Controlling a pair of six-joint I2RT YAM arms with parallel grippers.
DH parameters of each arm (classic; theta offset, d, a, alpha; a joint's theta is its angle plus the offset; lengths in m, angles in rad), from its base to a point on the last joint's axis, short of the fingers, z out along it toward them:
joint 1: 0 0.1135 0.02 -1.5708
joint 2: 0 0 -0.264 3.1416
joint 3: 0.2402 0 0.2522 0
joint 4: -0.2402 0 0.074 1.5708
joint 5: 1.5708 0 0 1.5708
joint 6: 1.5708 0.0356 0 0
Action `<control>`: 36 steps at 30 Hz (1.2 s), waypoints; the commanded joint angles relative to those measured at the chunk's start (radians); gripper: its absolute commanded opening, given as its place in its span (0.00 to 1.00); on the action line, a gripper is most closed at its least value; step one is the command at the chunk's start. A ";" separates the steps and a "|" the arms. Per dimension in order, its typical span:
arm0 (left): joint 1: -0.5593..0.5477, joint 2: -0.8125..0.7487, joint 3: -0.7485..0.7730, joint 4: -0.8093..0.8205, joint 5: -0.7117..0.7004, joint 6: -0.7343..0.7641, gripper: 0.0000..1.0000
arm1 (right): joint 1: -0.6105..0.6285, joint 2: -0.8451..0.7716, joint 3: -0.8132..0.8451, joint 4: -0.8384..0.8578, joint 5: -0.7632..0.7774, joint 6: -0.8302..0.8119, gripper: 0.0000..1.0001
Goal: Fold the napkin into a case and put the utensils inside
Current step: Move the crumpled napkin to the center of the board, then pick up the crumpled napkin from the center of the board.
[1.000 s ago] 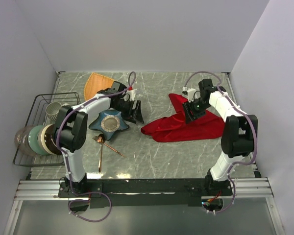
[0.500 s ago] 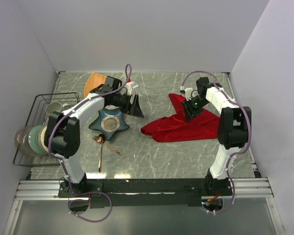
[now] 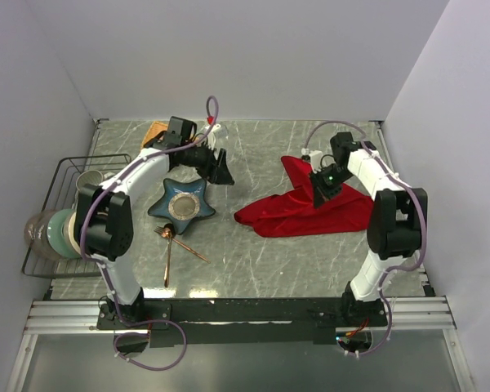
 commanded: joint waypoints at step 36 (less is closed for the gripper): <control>-0.507 0.085 -0.244 0.354 -0.711 0.395 0.73 | -0.180 -0.696 -0.288 -0.181 0.027 0.033 0.00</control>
